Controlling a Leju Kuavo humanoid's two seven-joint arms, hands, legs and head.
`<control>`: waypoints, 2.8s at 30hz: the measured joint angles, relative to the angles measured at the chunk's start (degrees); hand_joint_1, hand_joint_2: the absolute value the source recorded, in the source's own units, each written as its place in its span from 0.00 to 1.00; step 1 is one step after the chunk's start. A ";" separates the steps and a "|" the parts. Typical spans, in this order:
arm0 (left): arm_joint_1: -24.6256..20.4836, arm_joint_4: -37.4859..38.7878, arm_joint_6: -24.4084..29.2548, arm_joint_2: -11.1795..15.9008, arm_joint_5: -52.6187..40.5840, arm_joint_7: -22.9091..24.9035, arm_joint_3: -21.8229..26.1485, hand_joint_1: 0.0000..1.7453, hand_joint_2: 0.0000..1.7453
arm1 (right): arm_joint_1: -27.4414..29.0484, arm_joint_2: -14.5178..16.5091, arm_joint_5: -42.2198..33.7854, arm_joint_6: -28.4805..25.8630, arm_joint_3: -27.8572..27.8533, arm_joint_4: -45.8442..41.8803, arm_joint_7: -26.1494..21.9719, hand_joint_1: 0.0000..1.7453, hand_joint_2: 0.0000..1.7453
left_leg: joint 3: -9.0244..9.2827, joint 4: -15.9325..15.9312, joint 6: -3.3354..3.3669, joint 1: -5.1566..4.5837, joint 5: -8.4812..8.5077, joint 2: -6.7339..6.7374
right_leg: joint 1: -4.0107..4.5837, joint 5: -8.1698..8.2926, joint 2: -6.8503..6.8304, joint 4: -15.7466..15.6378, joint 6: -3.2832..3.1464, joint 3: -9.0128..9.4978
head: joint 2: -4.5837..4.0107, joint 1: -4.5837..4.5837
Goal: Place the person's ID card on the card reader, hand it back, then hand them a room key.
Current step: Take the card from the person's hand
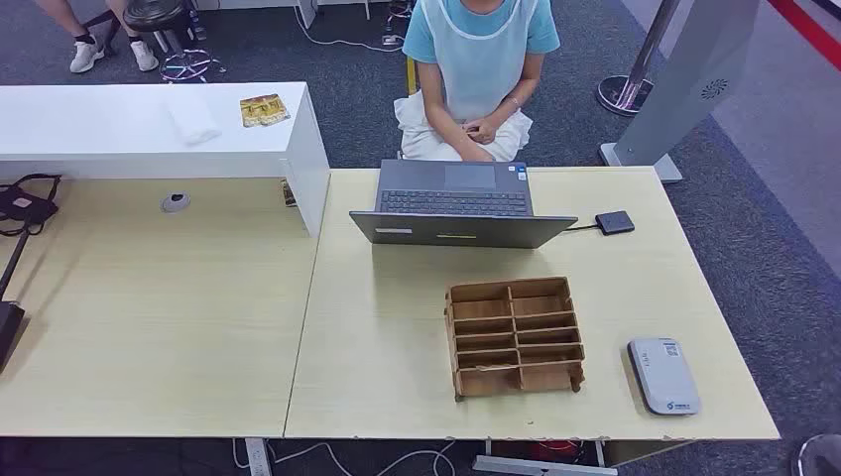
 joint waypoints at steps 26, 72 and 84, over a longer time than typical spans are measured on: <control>-0.37 0.00 -2.21 -0.51 0.45 -1.83 -1.21 0.00 0.00 | 4.64 4.57 -24.78 23.02 10.14 -59.57 -1.82 0.00 1.00 | 0.00 0.00 0.00 -0.01 0.01 0.04 | 0.00 0.00 0.05 0.01 0.00 0.04 | 0.00 0.00; -0.83 0.00 -2.04 1.40 4.80 -1.71 -3.31 0.00 0.00 | -23.76 -37.55 -39.92 36.17 75.00 -22.60 23.26 0.00 1.00 | -0.04 0.04 0.08 -0.02 0.09 0.02 | 0.01 0.09 0.00 0.03 0.06 0.04 | 0.00 -0.01; -0.91 0.00 -2.08 1.39 3.04 -0.80 -4.27 0.00 0.00 | -28.76 -36.36 4.48 11.81 83.06 -23.18 24.22 0.00 1.00 | -0.04 0.04 0.07 -0.01 0.11 0.02 | 0.01 0.09 0.01 0.05 0.06 0.04 | 0.00 -0.01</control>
